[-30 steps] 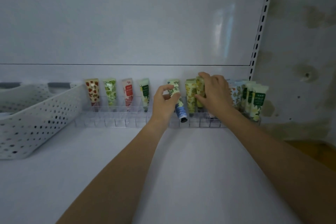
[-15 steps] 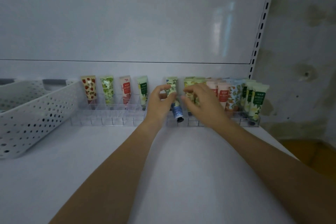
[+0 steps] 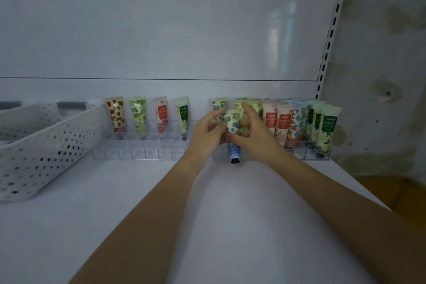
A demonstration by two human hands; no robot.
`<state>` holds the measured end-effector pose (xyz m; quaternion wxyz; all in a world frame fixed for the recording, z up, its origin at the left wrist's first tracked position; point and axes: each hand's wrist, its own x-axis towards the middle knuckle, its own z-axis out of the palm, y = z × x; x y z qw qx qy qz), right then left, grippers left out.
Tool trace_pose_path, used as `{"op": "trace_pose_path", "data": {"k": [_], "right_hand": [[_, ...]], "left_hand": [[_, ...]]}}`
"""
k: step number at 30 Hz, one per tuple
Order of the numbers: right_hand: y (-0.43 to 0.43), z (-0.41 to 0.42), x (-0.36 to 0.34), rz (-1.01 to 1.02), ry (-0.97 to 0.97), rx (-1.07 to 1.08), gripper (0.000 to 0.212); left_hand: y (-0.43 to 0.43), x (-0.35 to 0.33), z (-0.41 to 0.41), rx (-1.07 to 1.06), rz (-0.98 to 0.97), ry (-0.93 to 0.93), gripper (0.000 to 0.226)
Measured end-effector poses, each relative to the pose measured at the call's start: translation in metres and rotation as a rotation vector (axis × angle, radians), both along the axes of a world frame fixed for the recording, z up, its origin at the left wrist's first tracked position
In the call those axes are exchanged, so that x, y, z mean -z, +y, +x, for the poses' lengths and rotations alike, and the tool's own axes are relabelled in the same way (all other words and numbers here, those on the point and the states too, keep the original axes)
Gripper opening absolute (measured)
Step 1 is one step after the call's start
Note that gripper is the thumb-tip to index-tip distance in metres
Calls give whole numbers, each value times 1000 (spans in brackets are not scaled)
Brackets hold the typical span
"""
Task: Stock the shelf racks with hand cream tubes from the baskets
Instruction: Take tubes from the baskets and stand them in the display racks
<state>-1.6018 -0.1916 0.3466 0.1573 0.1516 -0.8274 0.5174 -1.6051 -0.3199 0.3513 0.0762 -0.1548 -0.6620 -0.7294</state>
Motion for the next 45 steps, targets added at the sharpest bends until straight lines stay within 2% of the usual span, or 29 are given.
{"op": "trace_pose_path", "data": {"k": [2,5,7,9,12,16,20,22,30,35,45], "right_hand": [[4,-2,-4,17,49,23,89],[11,-4,-15,42,162,100,87],[14,-6,-24,49,230,158,78],[15,-10,-35,40,288,200,67],[10,-20,-49,58,339,241,51],[-2,-31,-60,240,390,209,30],[-7,-45,-64,535,340,248,29],[-6,-51,-65,610,313,278,28],[-2,-61,-76,643,249,287,26],[-3,-63,-86,563,134,213,20],[3,-69,-85,634,176,229,19]], "left_hand": [[-4,2,-2,-103,-110,96,33],[-12,13,-11,-358,-597,303,34],[-17,24,-15,-411,-900,357,34],[-19,30,-17,-393,-1061,369,33],[-19,31,-18,-401,-1099,359,32],[-16,29,-15,-402,-1101,334,33],[-16,28,-12,-392,-1070,320,32],[-17,27,-12,-388,-1068,316,31],[-17,26,-13,-383,-1085,302,32],[-17,25,-13,-377,-1094,299,32],[-17,23,-15,-359,-1131,299,32]]}}
